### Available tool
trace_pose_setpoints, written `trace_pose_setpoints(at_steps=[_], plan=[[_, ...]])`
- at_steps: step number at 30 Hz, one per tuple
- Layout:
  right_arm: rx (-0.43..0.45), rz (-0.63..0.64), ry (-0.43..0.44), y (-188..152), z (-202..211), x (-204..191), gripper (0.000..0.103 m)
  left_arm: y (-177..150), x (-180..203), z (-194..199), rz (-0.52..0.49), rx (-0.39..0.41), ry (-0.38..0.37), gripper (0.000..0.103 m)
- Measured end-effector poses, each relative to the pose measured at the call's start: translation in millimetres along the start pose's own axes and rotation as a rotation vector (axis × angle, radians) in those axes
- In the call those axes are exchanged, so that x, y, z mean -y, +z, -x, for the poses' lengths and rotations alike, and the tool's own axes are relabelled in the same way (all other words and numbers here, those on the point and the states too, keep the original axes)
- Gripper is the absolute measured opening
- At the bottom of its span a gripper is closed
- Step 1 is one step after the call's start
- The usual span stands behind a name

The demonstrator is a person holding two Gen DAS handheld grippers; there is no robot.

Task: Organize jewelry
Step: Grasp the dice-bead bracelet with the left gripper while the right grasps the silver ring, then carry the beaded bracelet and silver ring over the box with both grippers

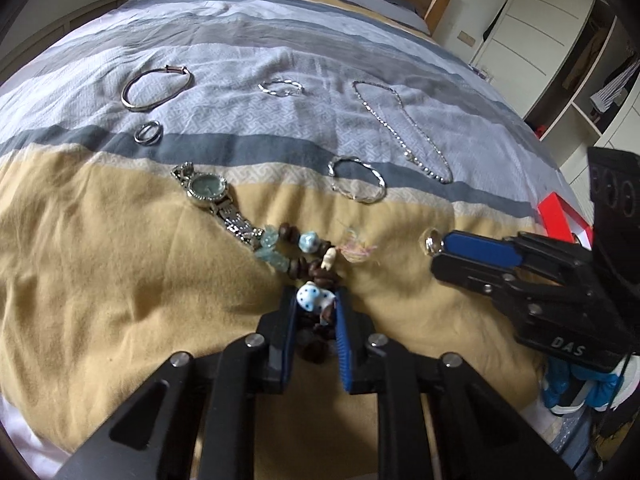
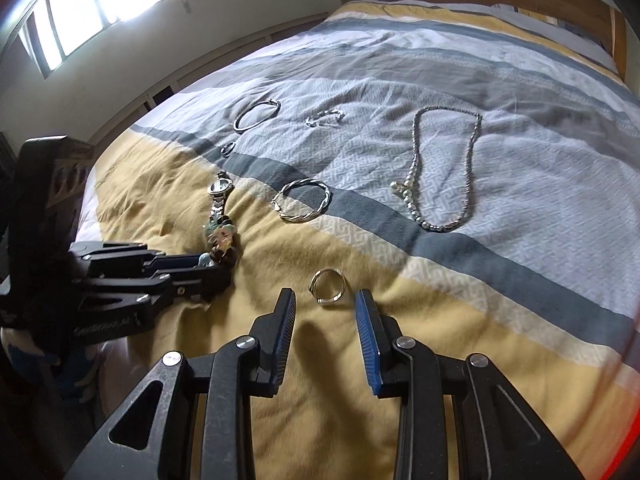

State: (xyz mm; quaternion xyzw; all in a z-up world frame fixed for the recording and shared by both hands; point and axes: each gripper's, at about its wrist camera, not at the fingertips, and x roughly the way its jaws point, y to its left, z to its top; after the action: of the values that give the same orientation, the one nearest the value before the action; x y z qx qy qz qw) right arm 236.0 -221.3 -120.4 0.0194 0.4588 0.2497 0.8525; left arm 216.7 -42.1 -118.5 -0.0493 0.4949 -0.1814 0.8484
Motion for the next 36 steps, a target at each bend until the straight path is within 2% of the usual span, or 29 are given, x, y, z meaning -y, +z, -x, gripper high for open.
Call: trace_pose_setpoints(at_steps=[6, 17, 21, 28, 36], plan=[[0.000, -0.026, -0.015, -0.4, -9.2, 5.0, 0.022, -1.4, -1.3, -2.1, 0.008, 0.008, -0.013, 0.016], [0.009, -0.021, -0.059, -0.1, -0.6, -3.5, 0.020, -0.8, 8.9, 6.2, -0.026, 0.020, 0.012, 0.016], [0.033, -0.030, -0.069, -2.1, 21.2, -10.3, 0.020, -0.8, 19.1, 17.8, -0.046, 0.025, 0.002, 0.016], [0.111, -0.058, -0.115, -14.0, 84.8, -17.7, 0.020, -4.0, 43.4, 53.3, -0.059, 0.057, -0.033, 0.016], [0.188, -0.106, -0.198, -45.0, 164.6, -7.0, 0.020, -9.4, 98.6, 98.0, -0.118, 0.097, -0.112, 0.016]])
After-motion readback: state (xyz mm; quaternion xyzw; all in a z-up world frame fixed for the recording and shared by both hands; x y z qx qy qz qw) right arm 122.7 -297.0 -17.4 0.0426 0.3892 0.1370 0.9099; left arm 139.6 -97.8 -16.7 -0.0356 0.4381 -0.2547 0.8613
